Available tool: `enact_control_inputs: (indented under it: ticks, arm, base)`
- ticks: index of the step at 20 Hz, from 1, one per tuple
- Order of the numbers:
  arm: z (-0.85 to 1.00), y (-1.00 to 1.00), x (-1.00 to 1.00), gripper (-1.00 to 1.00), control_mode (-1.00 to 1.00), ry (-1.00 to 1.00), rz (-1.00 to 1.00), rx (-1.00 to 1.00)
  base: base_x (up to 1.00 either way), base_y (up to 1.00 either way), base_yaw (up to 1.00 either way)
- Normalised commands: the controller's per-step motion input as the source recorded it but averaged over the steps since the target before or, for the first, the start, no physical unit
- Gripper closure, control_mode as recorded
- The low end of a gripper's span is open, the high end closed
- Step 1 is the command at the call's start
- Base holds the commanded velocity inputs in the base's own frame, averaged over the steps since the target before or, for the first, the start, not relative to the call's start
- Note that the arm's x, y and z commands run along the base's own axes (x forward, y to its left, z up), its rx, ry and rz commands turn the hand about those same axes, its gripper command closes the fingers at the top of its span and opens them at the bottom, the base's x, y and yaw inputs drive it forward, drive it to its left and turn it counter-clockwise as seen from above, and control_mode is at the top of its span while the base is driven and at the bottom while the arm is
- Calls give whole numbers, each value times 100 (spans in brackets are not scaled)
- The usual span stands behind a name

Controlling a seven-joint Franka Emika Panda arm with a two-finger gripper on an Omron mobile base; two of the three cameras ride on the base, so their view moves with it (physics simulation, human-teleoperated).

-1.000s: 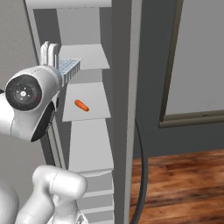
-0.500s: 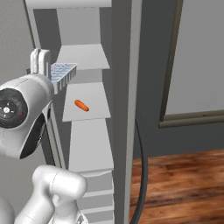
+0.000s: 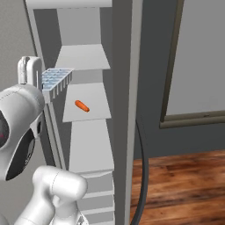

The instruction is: Open the freezer door, pick up the ice cube tray from the freezer, and place it on the dining counter.

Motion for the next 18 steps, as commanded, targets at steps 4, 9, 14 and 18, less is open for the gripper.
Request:
enact_control_inputs:
  ticks: [4, 9, 14, 18]
  arm:
    - [0, 0, -43, 100, -100, 0, 0, 0]
    - [0, 0, -41, 100, -100, 0, 0, 0]
    - [0, 0, -40, 100, -100, 0, 0, 0]
    - [0, 1, -31, 100, -100, 0, 0, 0]
  base:
    - [0, 0, 0]
    - [0, 0, 0]
    - [0, 0, 0]
    - [0, 0, 0]
